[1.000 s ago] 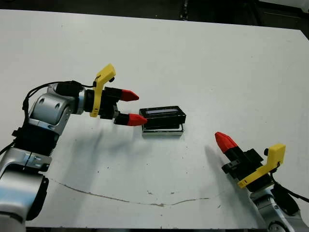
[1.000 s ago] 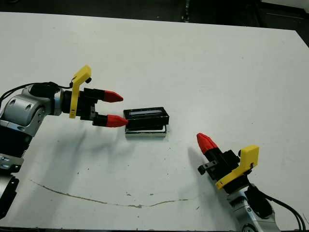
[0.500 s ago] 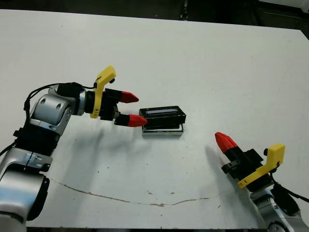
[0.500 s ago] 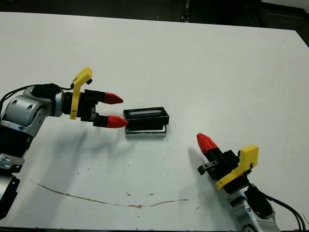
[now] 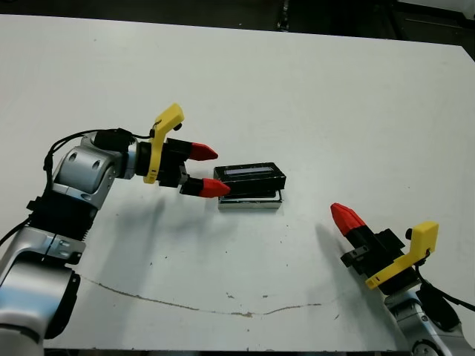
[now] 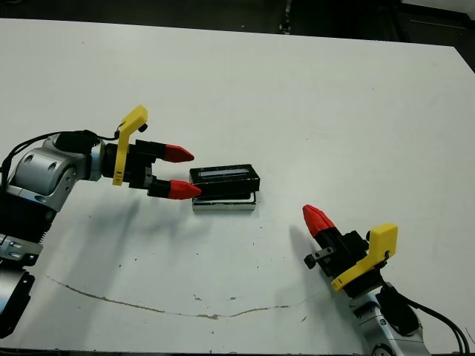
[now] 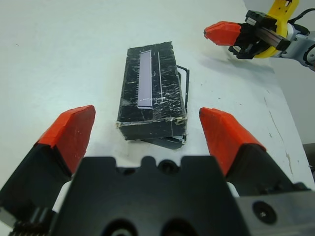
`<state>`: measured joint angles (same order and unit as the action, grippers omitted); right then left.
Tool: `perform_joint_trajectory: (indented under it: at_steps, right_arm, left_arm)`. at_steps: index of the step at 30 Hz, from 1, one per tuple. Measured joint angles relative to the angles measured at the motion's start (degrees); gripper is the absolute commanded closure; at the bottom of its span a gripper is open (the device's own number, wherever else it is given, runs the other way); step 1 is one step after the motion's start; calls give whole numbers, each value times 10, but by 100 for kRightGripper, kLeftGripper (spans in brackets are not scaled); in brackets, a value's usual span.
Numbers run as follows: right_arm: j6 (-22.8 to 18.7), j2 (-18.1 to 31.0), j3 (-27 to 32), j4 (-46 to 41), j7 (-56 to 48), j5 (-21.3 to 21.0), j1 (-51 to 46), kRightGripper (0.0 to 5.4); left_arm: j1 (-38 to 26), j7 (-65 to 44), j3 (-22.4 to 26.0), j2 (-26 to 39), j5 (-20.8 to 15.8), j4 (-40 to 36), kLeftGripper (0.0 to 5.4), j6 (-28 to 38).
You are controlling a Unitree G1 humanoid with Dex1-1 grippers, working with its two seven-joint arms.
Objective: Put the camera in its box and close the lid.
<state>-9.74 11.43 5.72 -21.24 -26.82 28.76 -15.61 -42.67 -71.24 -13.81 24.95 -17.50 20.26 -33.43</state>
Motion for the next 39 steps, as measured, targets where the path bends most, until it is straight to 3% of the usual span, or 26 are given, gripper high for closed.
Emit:
perform_joint_trajectory:
  at_steps: [8,17,32,39]
  right_arm:
    - [0,0,0,-2,0,1,-1,540]
    - [0,0,0,2,-6,1,-1,540]
    - [0,0,0,1,0,-1,-2,540]
    - [0,0,0,2,-4,0,-2,540]
  left_arm:
    - [2,6,-4,-5,7,0,1,20]
    - [2,23,12,-17,-18,19,1,-74]
    - [2,-2,2,-18,-12,24,1,-22]
    - [20,15,15,-21,-14,14,80,-22]
